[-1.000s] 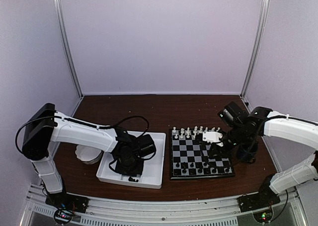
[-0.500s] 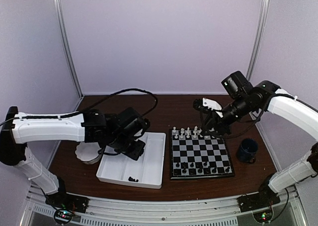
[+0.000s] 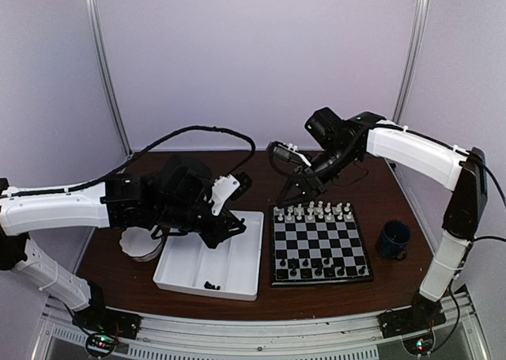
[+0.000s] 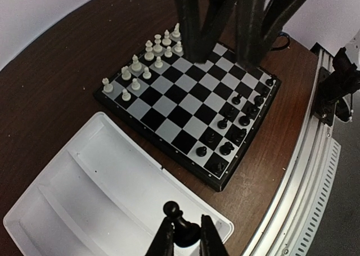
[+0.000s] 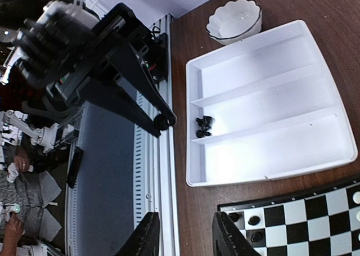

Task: Set up the chess pieces on the board
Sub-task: Pick up the pawn from the storage box, then pass from the left arm to the right

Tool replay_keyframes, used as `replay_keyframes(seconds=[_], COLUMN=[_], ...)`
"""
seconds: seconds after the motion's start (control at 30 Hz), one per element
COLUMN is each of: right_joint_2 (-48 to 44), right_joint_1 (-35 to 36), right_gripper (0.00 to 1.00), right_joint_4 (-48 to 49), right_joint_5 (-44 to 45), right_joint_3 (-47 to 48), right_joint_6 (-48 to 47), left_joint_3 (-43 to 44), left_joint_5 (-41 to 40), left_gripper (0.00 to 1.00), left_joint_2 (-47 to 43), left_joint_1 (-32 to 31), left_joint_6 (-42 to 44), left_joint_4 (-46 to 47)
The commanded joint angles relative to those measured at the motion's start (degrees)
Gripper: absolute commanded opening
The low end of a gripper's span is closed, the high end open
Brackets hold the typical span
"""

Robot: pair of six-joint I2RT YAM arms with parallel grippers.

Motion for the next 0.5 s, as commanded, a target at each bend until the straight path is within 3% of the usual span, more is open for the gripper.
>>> replay_keyframes(seconds=[0.0, 0.47], right_joint_2=[4.58, 7.76], right_joint_1=[2.30, 4.65], right_gripper=[0.35, 0.37], right_joint_4=[-1.91, 10.65], right_joint_5=[-8.51, -15.08], right_joint_3=[4.69, 2.36], right_joint_6=[6.72, 20.00], left_joint_3=[-1.24, 0.87], left_joint_5=[2.02, 4.88], left_gripper=[0.09, 0.11], left_joint_2=[-1.98, 0.03], left_joint_1=[-0.26, -1.07], left_joint_6=[4.38, 7.80], left_joint_4=[5.59, 6.11])
